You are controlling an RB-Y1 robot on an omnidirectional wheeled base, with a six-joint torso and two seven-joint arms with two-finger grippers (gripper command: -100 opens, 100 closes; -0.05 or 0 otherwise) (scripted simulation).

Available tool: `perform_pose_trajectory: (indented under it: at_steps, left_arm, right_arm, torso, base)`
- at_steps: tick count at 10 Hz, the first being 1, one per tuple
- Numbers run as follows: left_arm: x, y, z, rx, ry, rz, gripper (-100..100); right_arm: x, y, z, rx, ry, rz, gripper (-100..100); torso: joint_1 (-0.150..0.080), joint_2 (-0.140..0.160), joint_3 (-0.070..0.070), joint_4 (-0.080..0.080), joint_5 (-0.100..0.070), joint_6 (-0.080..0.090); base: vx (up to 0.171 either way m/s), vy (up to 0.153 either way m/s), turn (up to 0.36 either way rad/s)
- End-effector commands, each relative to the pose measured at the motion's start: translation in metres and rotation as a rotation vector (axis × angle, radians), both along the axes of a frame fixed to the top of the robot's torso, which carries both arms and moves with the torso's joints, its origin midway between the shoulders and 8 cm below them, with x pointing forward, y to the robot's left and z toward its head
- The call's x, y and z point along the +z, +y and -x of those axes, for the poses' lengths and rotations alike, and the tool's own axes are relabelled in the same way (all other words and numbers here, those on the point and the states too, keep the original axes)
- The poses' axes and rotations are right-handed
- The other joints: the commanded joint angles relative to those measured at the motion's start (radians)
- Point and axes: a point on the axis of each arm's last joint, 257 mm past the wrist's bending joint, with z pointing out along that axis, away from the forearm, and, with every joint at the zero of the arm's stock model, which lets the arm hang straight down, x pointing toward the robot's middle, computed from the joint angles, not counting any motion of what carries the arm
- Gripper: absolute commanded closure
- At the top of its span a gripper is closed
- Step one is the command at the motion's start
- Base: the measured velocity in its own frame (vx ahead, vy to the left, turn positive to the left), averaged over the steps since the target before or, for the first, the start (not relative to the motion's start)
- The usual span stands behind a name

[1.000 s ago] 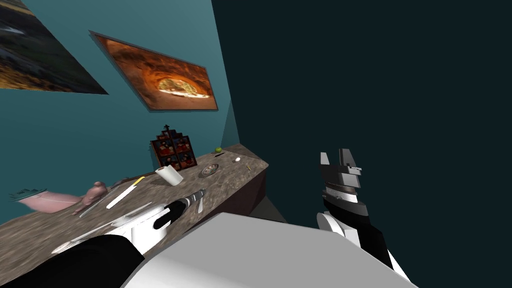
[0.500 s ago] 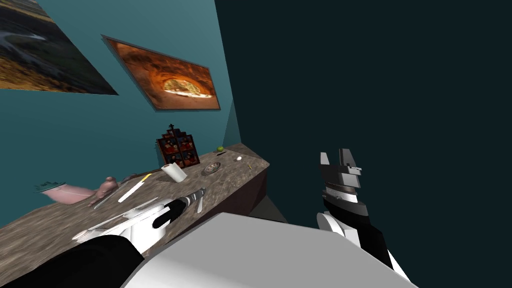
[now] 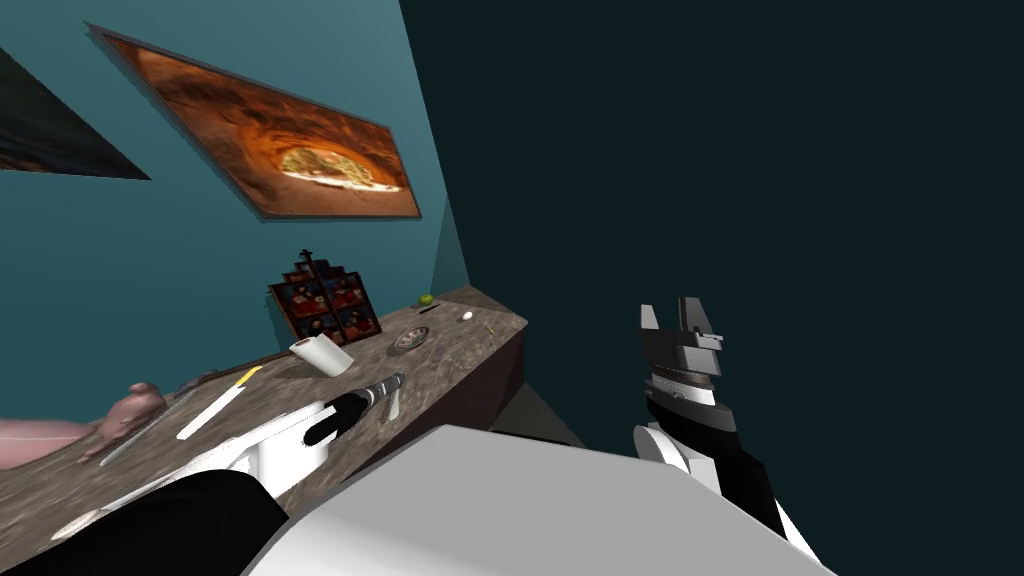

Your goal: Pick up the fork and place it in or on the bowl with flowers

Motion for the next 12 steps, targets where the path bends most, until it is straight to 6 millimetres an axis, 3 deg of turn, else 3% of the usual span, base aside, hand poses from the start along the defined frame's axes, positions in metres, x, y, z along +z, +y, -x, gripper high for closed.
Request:
perform_pose_trajectory:
  at_steps: [1, 3, 12]
  left_arm:
    - [0.009, 0.026, 0.0, 0.049, -0.001, -0.015, 100]
    - [0.017, 0.045, 0.0, 0.088, -0.004, -0.026, 100]
    - [0.029, 0.071, 0.0, 0.149, -0.01, -0.041, 100]
  right_arm:
    - [0.0, 0.0, 0.0, 0.0, 0.0, 0.0, 0]
    - [0.0, 0.0, 0.0, 0.0, 0.0, 0.0, 0]
    - [0.0, 0.0, 0.0, 0.0, 0.0, 0.0, 0]
  torso:
    - [0.0, 0.0, 0.0, 0.0, 0.0, 0.0]
    - [-0.002, -0.003, -0.001, 0.0, -0.001, -0.001]
    - [-0.001, -0.007, -0.004, -0.001, 0.0, -0.001]
  base:
    - [-0.199, -0.027, -0.366]
    - [-0.045, -0.039, -0.169]
    - [-0.053, -0.018, -0.095]
